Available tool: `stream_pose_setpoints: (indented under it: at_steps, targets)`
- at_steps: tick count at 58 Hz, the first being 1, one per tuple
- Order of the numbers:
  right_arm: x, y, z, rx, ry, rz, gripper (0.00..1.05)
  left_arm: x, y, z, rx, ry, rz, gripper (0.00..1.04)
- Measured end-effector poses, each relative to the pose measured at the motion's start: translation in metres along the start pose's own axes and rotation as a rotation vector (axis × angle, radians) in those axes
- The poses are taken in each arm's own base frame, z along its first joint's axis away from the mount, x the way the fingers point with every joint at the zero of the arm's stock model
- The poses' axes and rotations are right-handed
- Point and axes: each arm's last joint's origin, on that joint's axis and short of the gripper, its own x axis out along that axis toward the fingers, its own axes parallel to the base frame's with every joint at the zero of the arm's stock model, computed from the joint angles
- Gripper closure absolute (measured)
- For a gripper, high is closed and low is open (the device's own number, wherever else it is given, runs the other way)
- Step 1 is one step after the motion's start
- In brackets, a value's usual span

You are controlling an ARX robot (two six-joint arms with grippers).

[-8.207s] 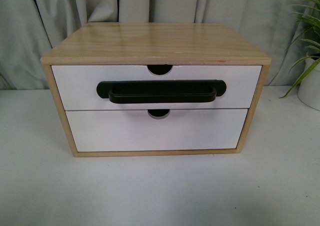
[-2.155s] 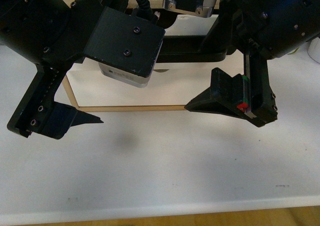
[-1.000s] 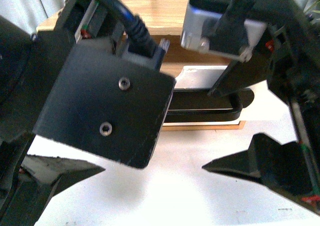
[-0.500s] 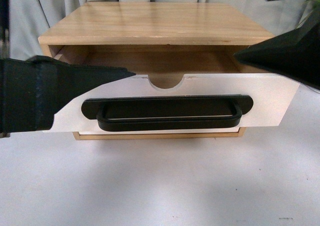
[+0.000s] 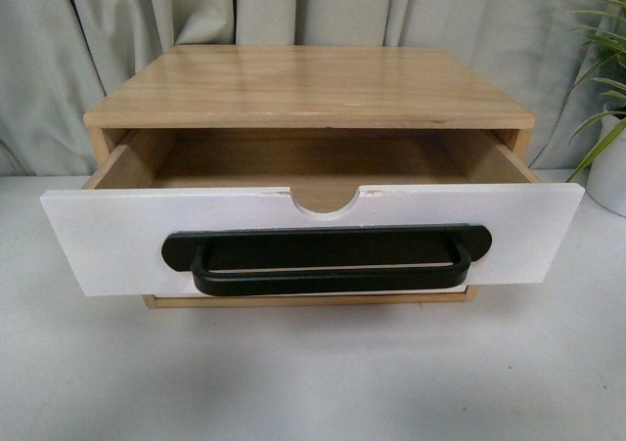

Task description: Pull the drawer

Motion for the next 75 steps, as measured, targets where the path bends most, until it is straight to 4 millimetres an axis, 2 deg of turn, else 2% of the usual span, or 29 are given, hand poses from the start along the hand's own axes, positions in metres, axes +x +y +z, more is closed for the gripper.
stream_pose_setpoints:
  at_steps: [9,19,25,34,38,39,45,47,51,55,59,64,75]
  targets:
    - [-0.024,0.006,-0.017,0.069,0.041,-0.132,0.09,-0.024,0.0,-0.027,-0.224,0.073,0.094,0.06]
    - [-0.051,0.006,-0.036,0.237,0.047,-0.215,0.09,-0.036,-0.011,-0.032,-0.424,0.089,0.135,0.06]
    - [-0.055,0.001,-0.037,0.326,0.026,-0.28,0.09,-0.037,-0.014,-0.03,-0.47,0.07,0.128,0.06]
    - [-0.055,0.001,-0.038,0.36,0.019,-0.275,0.09,-0.037,-0.014,-0.03,-0.491,0.063,0.142,0.08]
    - [-0.056,0.001,-0.041,0.386,-0.02,-0.204,0.22,-0.04,-0.017,-0.033,-0.487,0.024,0.184,0.22]
    - [-0.056,0.001,-0.045,0.391,-0.023,-0.193,0.29,-0.041,-0.018,-0.033,-0.486,0.01,0.184,0.29]
    - [-0.056,0.0,-0.053,0.396,-0.022,-0.191,0.47,-0.041,-0.02,-0.035,-0.488,0.006,0.188,0.47]
    - [-0.056,0.0,-0.056,0.397,-0.02,-0.193,0.54,-0.041,-0.021,-0.037,-0.489,0.008,0.187,0.56]
    - [-0.056,-0.003,-0.064,0.4,-0.027,-0.161,0.72,-0.041,-0.022,-0.04,-0.49,0.01,0.187,0.72]
    - [-0.058,-0.007,-0.069,0.403,-0.021,-0.205,0.9,-0.041,-0.023,-0.041,-0.492,0.009,0.186,0.9]
    - [-0.057,-0.006,-0.072,0.404,-0.019,-0.202,1.02,-0.041,-0.024,-0.044,-0.494,0.003,0.189,1.01]
    - [-0.057,-0.005,-0.074,0.404,-0.02,-0.199,1.04,-0.041,-0.027,-0.05,-0.495,0.004,0.189,1.01]
    - [-0.057,-0.003,-0.079,0.404,-0.02,-0.202,1.04,-0.041,-0.027,-0.05,-0.495,0.001,0.189,1.01]
